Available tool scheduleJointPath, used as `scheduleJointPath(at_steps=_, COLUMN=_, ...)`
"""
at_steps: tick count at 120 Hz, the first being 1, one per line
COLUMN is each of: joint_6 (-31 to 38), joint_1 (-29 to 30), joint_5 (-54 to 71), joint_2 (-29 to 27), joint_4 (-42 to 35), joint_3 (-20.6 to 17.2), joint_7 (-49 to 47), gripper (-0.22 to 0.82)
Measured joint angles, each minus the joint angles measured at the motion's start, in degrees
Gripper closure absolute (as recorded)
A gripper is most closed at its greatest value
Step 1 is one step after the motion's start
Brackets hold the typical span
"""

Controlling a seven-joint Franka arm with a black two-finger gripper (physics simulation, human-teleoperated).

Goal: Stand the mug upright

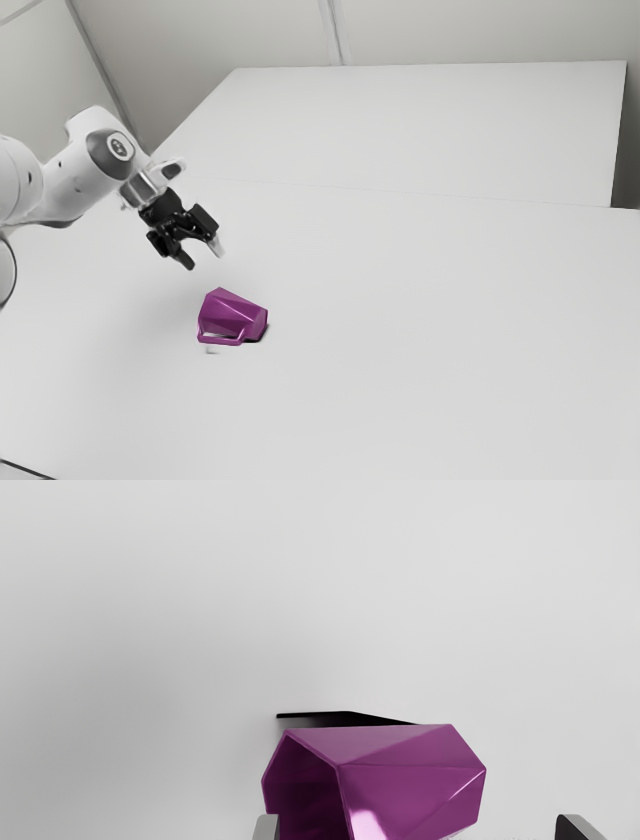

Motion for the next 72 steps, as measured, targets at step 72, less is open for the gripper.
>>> scheduleJointPath(at_steps=72, joint_6=-5.4, joint_1=3.7, joint_5=-19.4, joint_2=6.6, joint_4=-5.7, joint_3=0.3, joint_7=9.1, gripper=0.01)
